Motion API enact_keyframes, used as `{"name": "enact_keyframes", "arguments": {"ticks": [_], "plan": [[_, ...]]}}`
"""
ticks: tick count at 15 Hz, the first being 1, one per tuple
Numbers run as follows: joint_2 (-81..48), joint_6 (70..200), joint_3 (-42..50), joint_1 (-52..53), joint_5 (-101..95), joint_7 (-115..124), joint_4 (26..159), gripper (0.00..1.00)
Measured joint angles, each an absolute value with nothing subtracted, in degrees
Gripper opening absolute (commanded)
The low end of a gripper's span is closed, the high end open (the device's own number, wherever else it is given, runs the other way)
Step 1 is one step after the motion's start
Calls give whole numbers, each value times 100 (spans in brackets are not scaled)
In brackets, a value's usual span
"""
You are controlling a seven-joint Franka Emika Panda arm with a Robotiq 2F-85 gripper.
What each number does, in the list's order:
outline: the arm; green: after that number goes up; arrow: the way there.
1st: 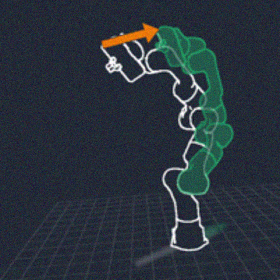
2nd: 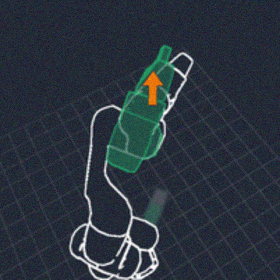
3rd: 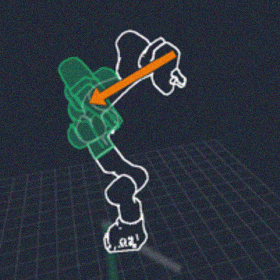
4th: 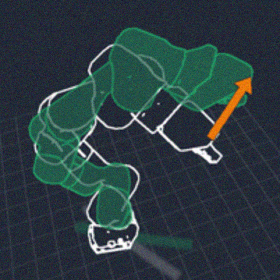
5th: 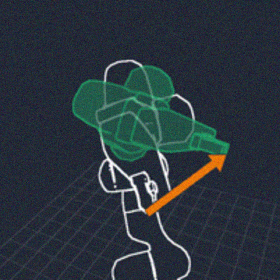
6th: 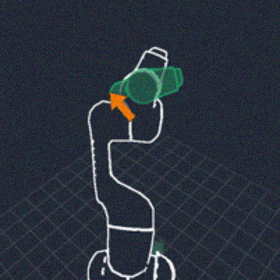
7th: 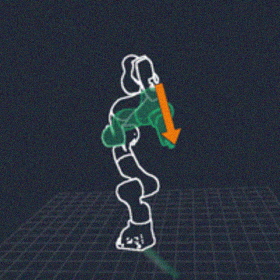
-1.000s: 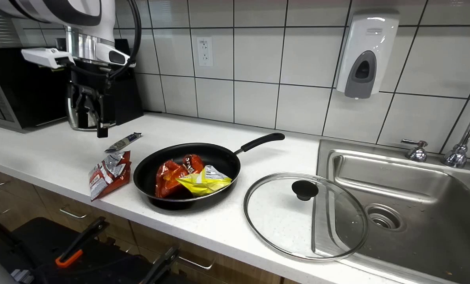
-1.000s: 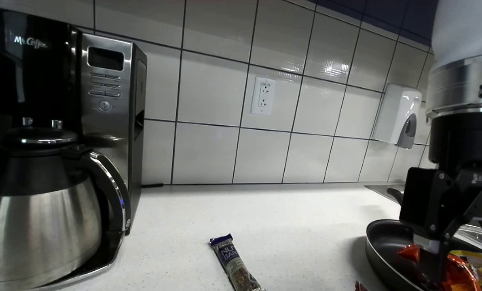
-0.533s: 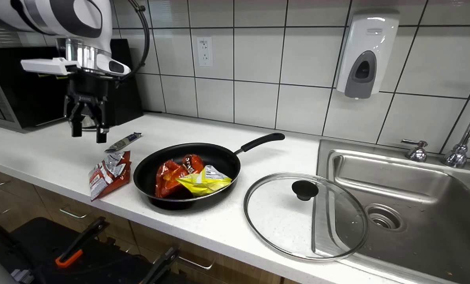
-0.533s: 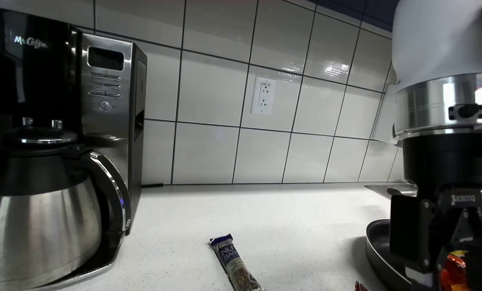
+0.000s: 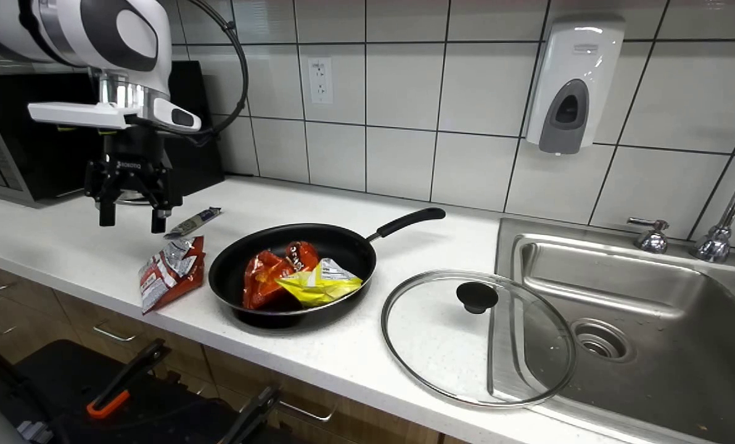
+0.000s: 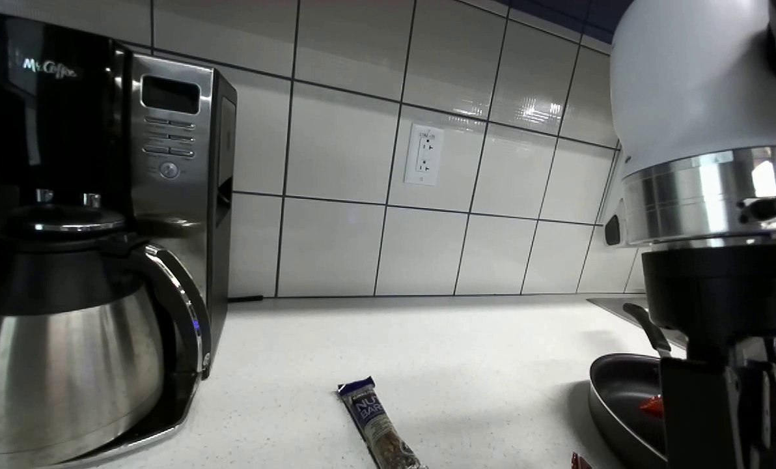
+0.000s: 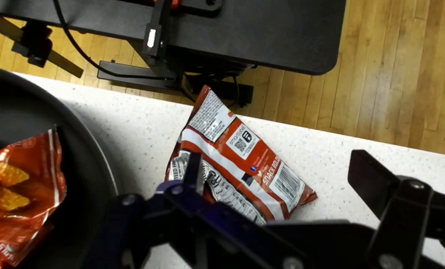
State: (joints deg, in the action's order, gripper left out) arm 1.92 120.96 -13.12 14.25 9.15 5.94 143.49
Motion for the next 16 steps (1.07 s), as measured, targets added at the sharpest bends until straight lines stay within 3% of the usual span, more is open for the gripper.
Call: {"name": "enact_keyframes", "arguments": {"ticks": [16], "plan": [[-479, 12193, -1371, 1446, 447, -858, 14280, 100]]}}
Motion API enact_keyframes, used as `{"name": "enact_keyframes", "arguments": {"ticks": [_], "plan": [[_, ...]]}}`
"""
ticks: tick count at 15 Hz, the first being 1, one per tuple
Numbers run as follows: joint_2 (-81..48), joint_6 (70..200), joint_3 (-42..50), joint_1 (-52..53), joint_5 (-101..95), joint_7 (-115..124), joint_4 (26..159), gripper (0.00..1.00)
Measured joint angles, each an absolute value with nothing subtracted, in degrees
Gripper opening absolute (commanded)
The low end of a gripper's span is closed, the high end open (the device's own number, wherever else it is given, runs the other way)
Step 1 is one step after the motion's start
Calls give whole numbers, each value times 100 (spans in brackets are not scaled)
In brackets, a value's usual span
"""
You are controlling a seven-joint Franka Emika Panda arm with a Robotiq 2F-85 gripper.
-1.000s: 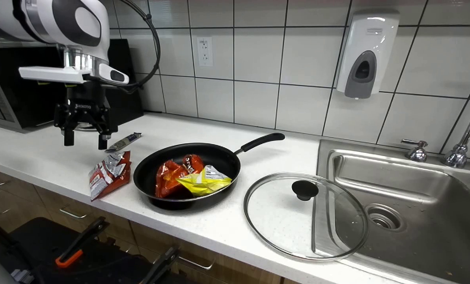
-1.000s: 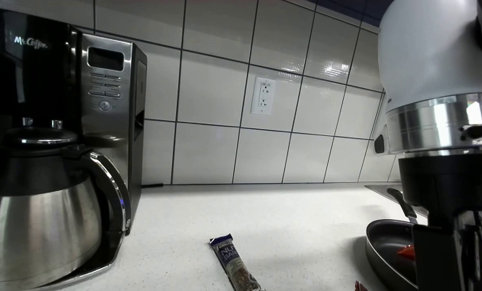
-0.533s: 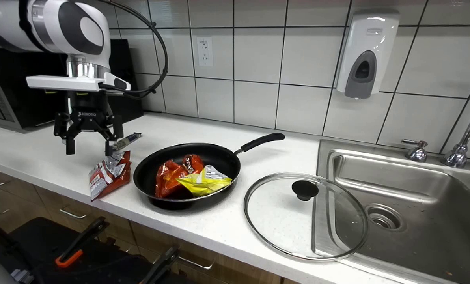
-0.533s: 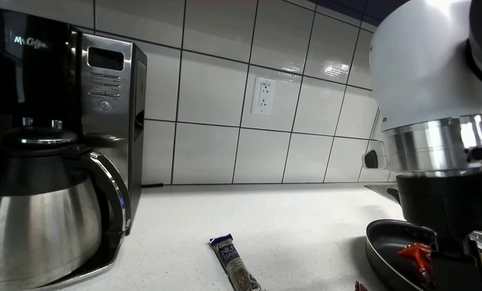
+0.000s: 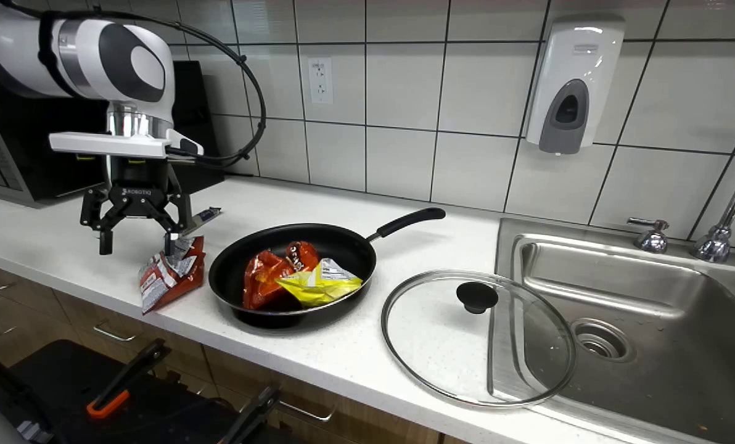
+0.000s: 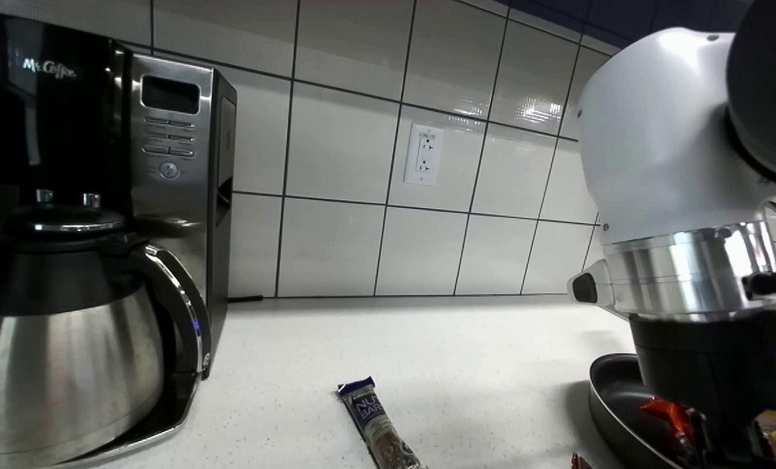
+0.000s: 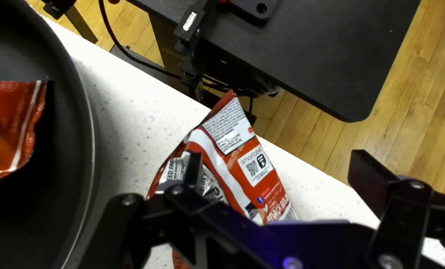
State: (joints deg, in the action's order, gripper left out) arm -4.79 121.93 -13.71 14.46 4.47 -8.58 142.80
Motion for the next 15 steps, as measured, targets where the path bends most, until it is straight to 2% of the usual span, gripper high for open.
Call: {"name": "enact_keyframes", "arguments": {"ticks": [15], "plan": [[-988, 12281, -1371, 1446, 296, -960, 13924, 100]]}}
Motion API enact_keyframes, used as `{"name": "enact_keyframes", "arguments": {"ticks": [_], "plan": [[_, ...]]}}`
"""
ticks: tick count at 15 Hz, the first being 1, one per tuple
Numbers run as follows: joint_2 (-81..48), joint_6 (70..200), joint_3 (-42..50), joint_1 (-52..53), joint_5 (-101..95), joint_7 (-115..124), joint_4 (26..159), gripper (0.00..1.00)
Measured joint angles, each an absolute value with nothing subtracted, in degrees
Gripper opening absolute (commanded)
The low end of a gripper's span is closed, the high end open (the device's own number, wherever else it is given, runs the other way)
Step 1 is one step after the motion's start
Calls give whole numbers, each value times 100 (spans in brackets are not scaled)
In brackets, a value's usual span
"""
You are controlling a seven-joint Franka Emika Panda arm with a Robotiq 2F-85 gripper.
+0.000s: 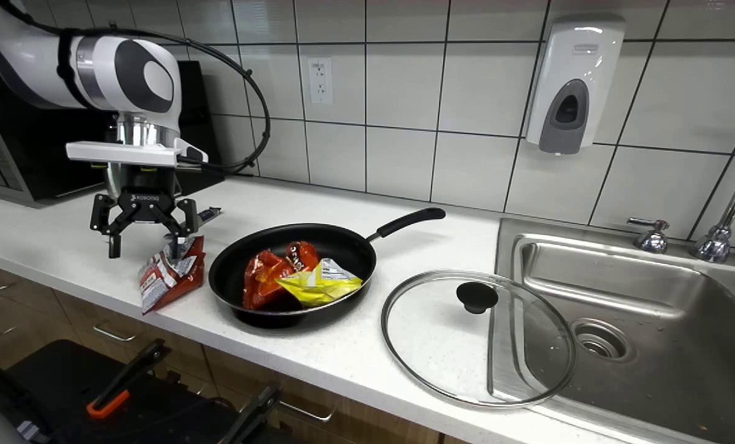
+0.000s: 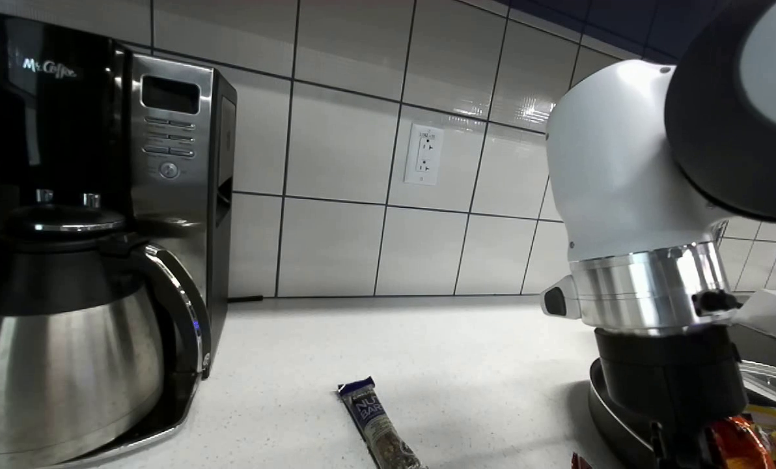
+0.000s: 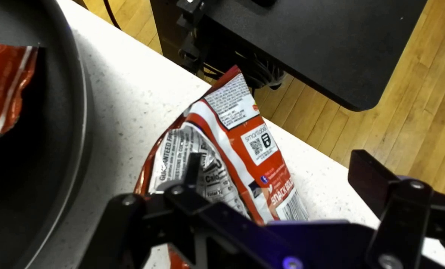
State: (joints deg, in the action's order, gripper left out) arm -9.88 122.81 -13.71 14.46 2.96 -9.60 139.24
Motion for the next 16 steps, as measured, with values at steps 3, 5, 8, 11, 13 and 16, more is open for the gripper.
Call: {"name": "enact_keyframes", "arguments": {"ticks": [3, 5, 8, 11, 13, 16], "plan": [[-1068, 12287, -1371, 1446, 253, -960, 13864, 73], [-1096, 12290, -1371, 1446, 245, -960, 13842, 56], [-1106, 12291, -1371, 1445, 235, -960, 13824, 33], [-1107, 12291, -1370, 1445, 219, -960, 13811, 12], [-1107, 12291, -1369, 1445, 215, -960, 13801, 0], [-1107, 12290, -1365, 1445, 203, -960, 13786, 0]]}}
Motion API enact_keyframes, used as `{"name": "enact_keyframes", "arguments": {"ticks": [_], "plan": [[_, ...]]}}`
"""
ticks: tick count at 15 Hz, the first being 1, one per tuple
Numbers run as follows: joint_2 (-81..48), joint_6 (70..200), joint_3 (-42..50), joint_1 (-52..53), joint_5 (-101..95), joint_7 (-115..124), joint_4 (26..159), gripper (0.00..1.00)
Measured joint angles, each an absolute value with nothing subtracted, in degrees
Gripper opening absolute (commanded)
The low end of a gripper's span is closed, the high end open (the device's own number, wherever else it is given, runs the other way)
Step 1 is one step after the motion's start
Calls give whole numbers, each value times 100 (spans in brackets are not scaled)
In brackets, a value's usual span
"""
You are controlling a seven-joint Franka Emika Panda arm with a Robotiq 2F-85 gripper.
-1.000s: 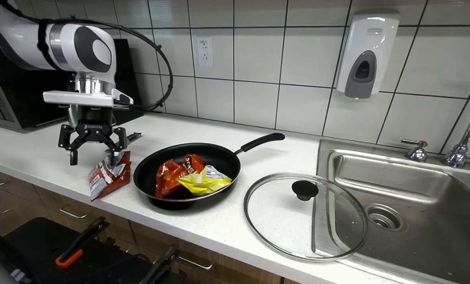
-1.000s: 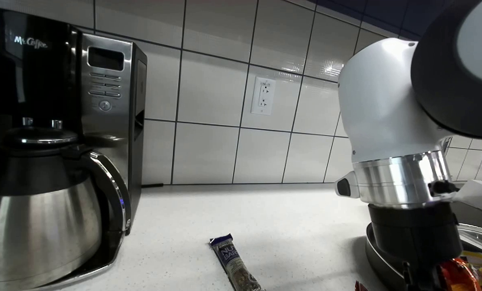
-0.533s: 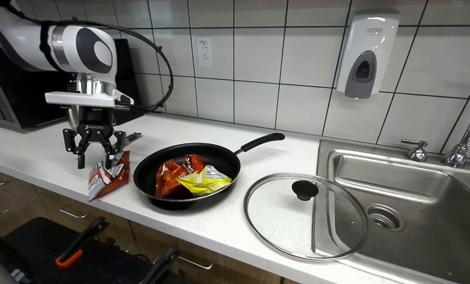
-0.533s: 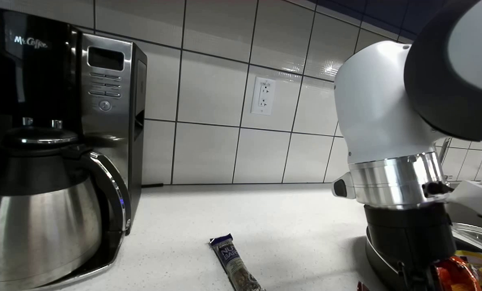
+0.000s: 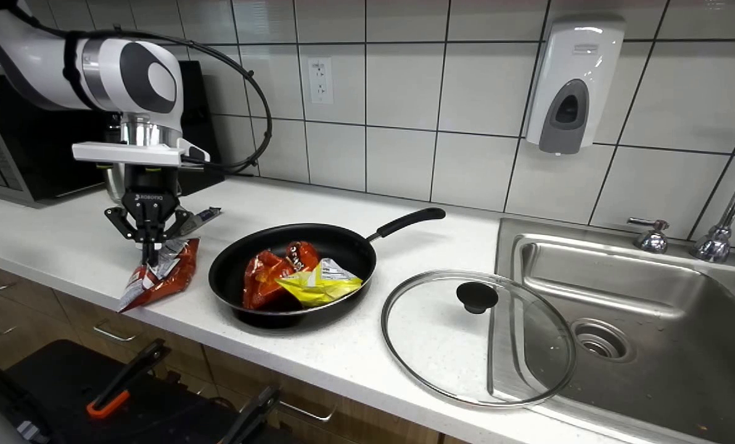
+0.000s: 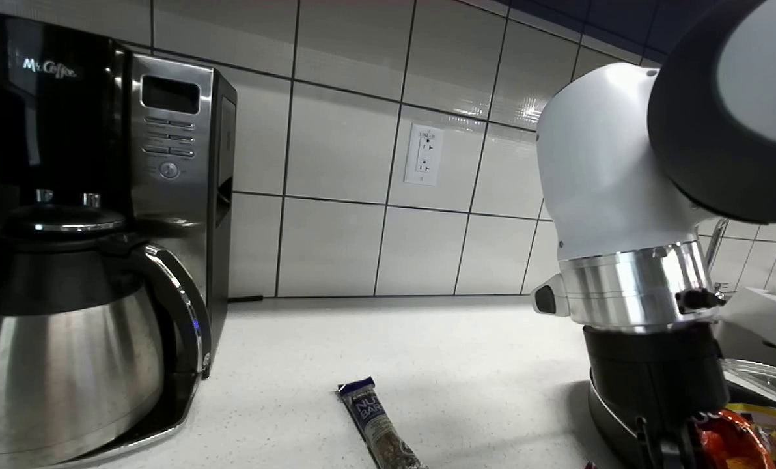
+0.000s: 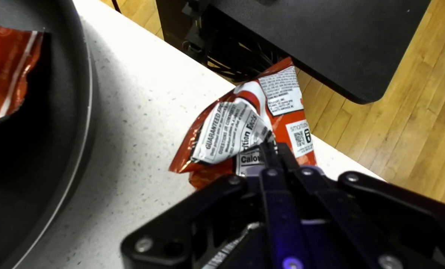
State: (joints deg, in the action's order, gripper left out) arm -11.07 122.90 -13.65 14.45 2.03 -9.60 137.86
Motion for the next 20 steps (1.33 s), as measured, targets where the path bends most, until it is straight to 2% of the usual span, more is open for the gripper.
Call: {"name": "enact_keyframes", "arguments": {"ticks": [20], "plan": [[-512, 12397, -1301, 1415, -515, -971, 13464, 0]]}}
